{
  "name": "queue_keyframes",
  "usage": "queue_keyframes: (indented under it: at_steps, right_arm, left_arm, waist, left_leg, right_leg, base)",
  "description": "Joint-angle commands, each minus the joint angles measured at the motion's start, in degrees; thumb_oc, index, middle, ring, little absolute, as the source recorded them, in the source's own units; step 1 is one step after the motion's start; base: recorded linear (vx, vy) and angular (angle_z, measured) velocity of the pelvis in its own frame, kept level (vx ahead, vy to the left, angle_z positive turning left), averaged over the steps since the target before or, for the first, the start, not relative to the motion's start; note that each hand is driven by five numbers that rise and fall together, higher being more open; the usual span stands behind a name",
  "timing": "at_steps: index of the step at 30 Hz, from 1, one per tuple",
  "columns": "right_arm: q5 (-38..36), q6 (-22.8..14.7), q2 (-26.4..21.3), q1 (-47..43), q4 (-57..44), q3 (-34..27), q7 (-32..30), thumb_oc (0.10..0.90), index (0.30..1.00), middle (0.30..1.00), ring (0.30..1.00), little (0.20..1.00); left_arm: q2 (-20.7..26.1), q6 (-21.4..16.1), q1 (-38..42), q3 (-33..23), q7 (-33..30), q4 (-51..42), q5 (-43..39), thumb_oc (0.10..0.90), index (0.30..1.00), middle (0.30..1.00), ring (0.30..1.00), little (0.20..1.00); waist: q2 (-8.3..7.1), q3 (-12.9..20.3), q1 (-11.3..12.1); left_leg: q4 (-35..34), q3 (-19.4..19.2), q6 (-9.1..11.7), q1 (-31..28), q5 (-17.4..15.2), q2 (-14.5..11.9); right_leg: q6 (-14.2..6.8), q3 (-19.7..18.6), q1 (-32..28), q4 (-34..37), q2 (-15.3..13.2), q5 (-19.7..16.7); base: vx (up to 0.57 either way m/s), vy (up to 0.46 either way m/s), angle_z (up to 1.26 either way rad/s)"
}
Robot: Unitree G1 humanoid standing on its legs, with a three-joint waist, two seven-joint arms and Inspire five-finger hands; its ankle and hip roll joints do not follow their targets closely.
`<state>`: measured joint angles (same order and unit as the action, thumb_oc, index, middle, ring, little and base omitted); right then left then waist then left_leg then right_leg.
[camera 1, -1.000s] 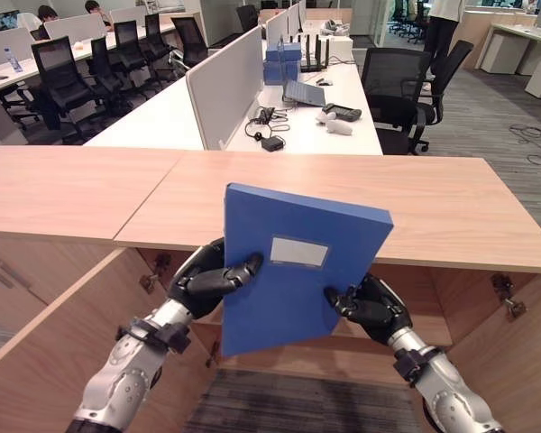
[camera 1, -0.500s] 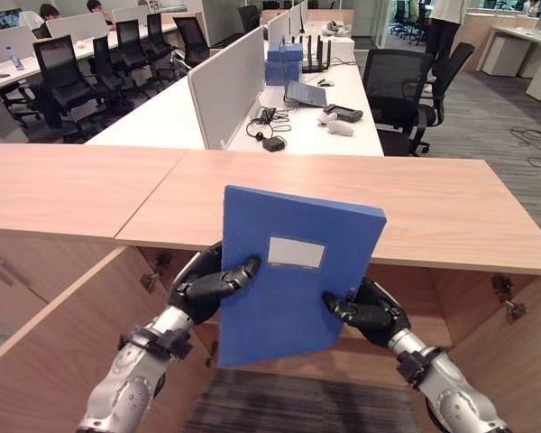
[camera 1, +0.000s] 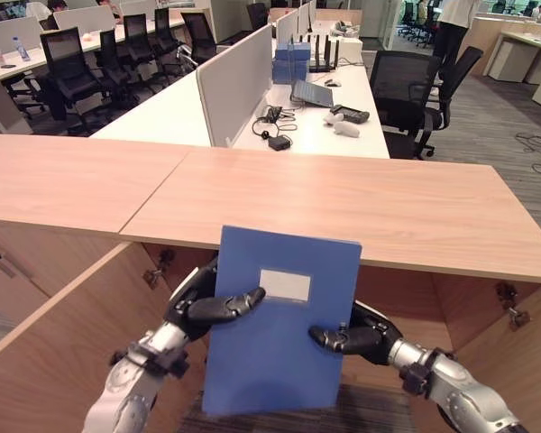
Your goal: Put the empty folder in the office cabinet
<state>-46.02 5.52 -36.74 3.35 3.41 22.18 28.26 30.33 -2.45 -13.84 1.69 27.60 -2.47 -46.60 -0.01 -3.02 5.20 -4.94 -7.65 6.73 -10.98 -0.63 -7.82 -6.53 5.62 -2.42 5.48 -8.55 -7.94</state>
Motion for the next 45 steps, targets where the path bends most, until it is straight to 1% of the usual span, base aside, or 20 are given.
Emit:
queue_keyframes:
  at_steps: [1,3,5,8,9,10,11,12,18,20,24,25,26,29,32,34,35,37,41,45]
  right_arm:
    - [-0.69,-3.79,0.46,-6.13,-5.01,-1.66,4.57,0.400,0.300,0.300,0.300,0.300]
    - [-0.22,-3.91,0.31,-5.82,-4.07,-1.71,4.65,0.400,0.300,0.300,0.300,0.300]
    - [0.35,-3.51,0.12,-4.81,-1.93,-2.25,5.53,0.400,0.300,0.300,0.300,0.300]
    - [0.43,-3.71,0.33,-4.13,0.37,-3.13,5.40,0.400,0.300,0.300,0.300,0.300]
    - [0.57,-3.62,0.55,-3.32,1.32,-3.95,5.81,0.400,0.300,0.300,0.300,0.300]
    - [0.58,-3.62,0.56,-3.30,1.32,-3.95,5.82,0.400,0.300,0.300,0.300,0.300]
    - [0.75,-3.40,0.51,-2.64,1.70,-4.43,6.18,0.400,0.300,0.300,0.300,0.300]
    - [0.76,-3.40,0.51,-2.62,1.71,-4.45,6.19,0.400,0.300,0.300,0.300,0.300]
    - [1.90,-2.84,2.26,-0.97,6.18,-5.16,6.22,0.400,0.300,0.300,0.300,0.300]
    - [2.79,-3.01,3.61,-0.55,9.03,-5.32,5.35,0.400,0.300,0.300,0.300,0.300]
    - [2.08,-4.18,10.93,-0.65,18.58,-7.59,0.40,0.400,0.300,0.300,0.300,0.300]
    - [0.12,-4.63,13.93,-0.96,23.05,-9.00,-1.70,0.400,0.300,0.300,0.300,0.300]
    - [0.12,-4.68,13.93,-1.04,23.13,-9.02,-1.69,0.400,0.300,0.300,0.300,0.300]
    - [-0.64,-5.95,17.31,-2.42,30.08,-10.48,-5.35,0.400,0.300,0.300,0.300,0.300]
    - [-3.99,-7.19,20.24,-3.91,37.32,-13.16,-8.98,0.400,0.300,0.300,0.300,0.300]
    - [-4.01,-7.23,20.24,-4.01,37.41,-13.19,-8.95,0.400,0.300,0.300,0.300,0.300]
    - [-7.29,-8.86,22.26,-6.00,43.12,-16.19,-12.10,0.400,0.300,0.300,0.300,0.300]
    - [-8.35,-10.56,22.85,-7.07,45.27,-17.92,-14.47,0.400,0.300,0.300,0.300,0.300]
    - [-15.87,-14.19,24.28,-10.65,48.64,-23.77,-18.16,0.400,0.300,0.300,0.300,0.300]
    - [-21.56,-17.43,24.15,-15.60,51.11,-27.89,-21.44,0.400,0.300,0.300,0.300,0.300]
  left_arm:
    - [2.79,-4.58,5.96,-1.98,5.67,-3.10,0.76,0.800,0.900,0.900,0.900,0.900]
    - [3.49,-4.39,5.30,-2.04,6.10,-2.21,1.46,0.800,0.900,0.900,0.900,0.900]
    - [4.82,-3.48,2.84,-2.88,8.13,0.42,2.36,0.800,0.900,0.900,0.900,0.900]
    - [6.10,-3.27,1.38,-3.13,8.91,4.11,3.67,0.800,0.900,0.900,0.900,0.900]
    - [7.15,-3.01,-0.58,-3.86,9.80,6.21,5.12,0.800,0.900,0.900,0.900,0.900]
    - [7.16,-3.02,-0.60,-3.86,9.82,6.22,5.12,0.800,0.900,0.900,0.900,0.900]
    - [7.26,-2.81,-1.46,-3.92,10.21,9.50,6.22,0.800,0.900,0.900,0.900,0.900]
    - [7.26,-2.86,-1.41,-3.88,10.24,9.56,6.22,0.800,0.900,0.900,0.900,0.900]
    - [6.78,-3.65,-3.32,-2.51,9.30,20.31,14.09,0.800,0.900,0.900,0.900,0.900]
    - [5.20,-4.09,-2.75,-1.65,7.64,24.72,17.06,0.800,0.900,0.900,0.900,0.900]
    - [-0.50,-5.61,0.37,0.36,1.21,36.26,23.50,0.800,0.900,0.900,0.900,0.900]
    - [-3.17,-5.68,1.56,0.61,-1.23,41.37,24.05,0.800,0.900,0.900,0.900,0.900]
    - [-3.20,-5.76,1.68,0.65,-1.24,41.50,24.06,0.800,0.900,0.900,0.900,0.900]
    - [-6.64,-6.18,3.60,0.64,-5.19,48.43,24.79,0.800,0.900,0.900,0.900,0.900]
    - [-9.40,-6.46,5.65,1.02,-8.67,55.77,25.42,0.800,0.900,0.900,0.900,0.900]
    - [-9.42,-6.53,5.77,1.04,-8.67,55.89,25.41,0.800,0.900,0.900,0.900,0.900]
    - [-11.34,-6.92,7.51,1.12,-12.11,61.64,25.74,0.800,0.900,0.900,0.900,0.900]
    - [-12.06,-7.49,8.37,1.60,-14.96,63.29,27.16,0.800,0.900,0.900,0.900,0.900]
    - [-13.14,-8.16,9.25,3.28,-18.67,66.25,30.01,0.800,0.900,0.900,0.900,0.900]
    - [-13.36,-8.26,9.21,6.41,-19.85,65.23,31.71,0.800,0.900,0.900,0.900,0.900]
  waist:
    - [-0.89,0.35,0.46]
    - [-0.86,0.29,0.55]
    - [-0.85,0.23,0.73]
    - [-0.76,0.15,0.85]
    - [-0.69,0.14,1.06]
    - [-0.70,0.16,1.05]
    - [-0.60,0.16,1.14]
    - [-0.59,0.17,1.14]
    - [-0.40,0.09,1.45]
    - [-0.40,0.02,1.45]
    - [-0.38,-0.14,1.17]
    - [-0.39,-0.15,1.07]
    - [-0.38,-0.20,1.08]
    - [-0.49,-0.30,1.10]
    - [-0.58,-0.34,1.09]
    - [-0.57,-0.42,1.09]
    - [-0.59,-0.48,1.28]
    - [-0.62,-0.56,1.43]
    - [-0.57,-0.84,2.03]
    - [-0.16,-1.60,3.01]
  left_leg:
    - [-0.06,1.84,-1.38,1.86,-1.25,2.00]
    - [-0.06,1.90,-1.36,1.92,-1.19,1.98]
    - [-0.06,2.10,-1.33,2.08,-1.06,1.98]
    - [-0.06,2.41,-1.32,2.28,-0.93,2.03]
    - [-0.06,2.53,-1.34,2.39,-0.87,2.09]
    - [-0.06,2.54,-1.34,2.39,-0.87,2.10]
    - [-0.06,2.73,-1.33,2.51,-0.81,2.09]
    - [-0.06,2.75,-1.33,2.52,-0.81,2.09]
    - [-0.06,2.99,-1.39,2.92,-0.77,2.20]
    - [-0.06,3.08,-1.39,3.07,-0.76,2.22]
    - [-0.06,3.49,-1.55,3.37,-0.86,2.22]
    - [-0.06,3.65,-1.60,3.44,-0.92,2.29]
    - [-0.06,3.66,-1.60,3.42,-0.93,2.29]
    - [-0.06,3.97,-1.64,3.53,-1.04,2.41]
    - [-0.06,4.32,-1.66,3.62,-1.24,2.52]
    - [-0.06,4.33,-1.66,3.59,-1.25,2.53]
    - [-0.06,4.70,-1.67,3.77,-1.38,2.55]
    - [-0.06,4.91,-1.62,3.95,-1.45,2.60]
    - [-0.06,5.40,-1.60,4.48,-1.58,2.70]
    - [-0.06,5.73,-1.58,5.22,-1.56,2.61]
  right_leg:
    - [-3.45,-0.90,-6.52,-1.19,-1.21,9.31]
    - [-3.48,-0.80,-6.49,-1.18,-1.19,9.31]
    - [-3.64,-0.55,-6.43,-1.14,-1.20,9.27]
    - [-3.71,-0.56,-6.35,-1.15,-1.20,9.27]
    - [-3.80,-0.48,-6.36,-1.14,-1.23,9.26]
    - [-3.80,-0.47,-6.36,-1.14,-1.23,9.26]
    - [-3.84,-0.40,-6.33,-1.16,-1.30,9.26]
    - [-3.84,-0.38,-6.33,-1.16,-1.30,9.27]
    - [-3.92,-0.26,-5.91,-1.27,-1.41,9.15]
    - [-3.94,-0.19,-5.86,-1.27,-1.42,9.17]
    - [-3.71,-0.14,-5.63,-1.55,-1.26,9.54]
    - [-3.59,-0.07,-5.51,-1.77,-1.15,9.70]
    - [-3.59,-0.06,-5.53,-1.78,-1.15,9.72]
    - [-3.46,0.15,-5.52,-1.87,-1.12,9.88]
    - [-3.36,0.50,-5.57,-1.89,-1.07,10.10]
    - [-3.36,0.51,-5.61,-1.89,-1.07,10.12]
    - [-3.29,0.80,-5.68,-1.72,-1.05,10.31]
    - [-3.28,1.07,-5.69,-1.56,-1.09,10.40]
    - [-3.36,1.67,-5.59,-1.40,-1.06,10.65]
    - [-3.43,2.07,-5.11,-1.47,-1.11,10.71]
  base:
    - [0.00,0.000,0.00]
    - [0.00,0.000,0.00]
    - [0.00,0.003,0.02]
    - [0.00,0.000,0.00]
    - [0.00,0.003,0.06]
    - [0.00,0.004,0.09]
    - [0.00,0.002,0.13]
    - [0.00,0.003,0.11]
    - [0.00,0.004,0.06]
    - [0.00,0.000,0.00]
    - [0.01,0.009,0.05]
    - [0.01,0.014,0.09]
    - [0.01,0.011,0.07]
    - [0.00,0.000,0.00]
    - [0.03,0.002,0.08]
    - [0.01,0.000,0.03]
    - [0.04,-0.012,0.04]
    - [0.03,-0.015,0.08]
    - [0.02,-0.019,0.12]
    - [0.00,-0.024,0.06]
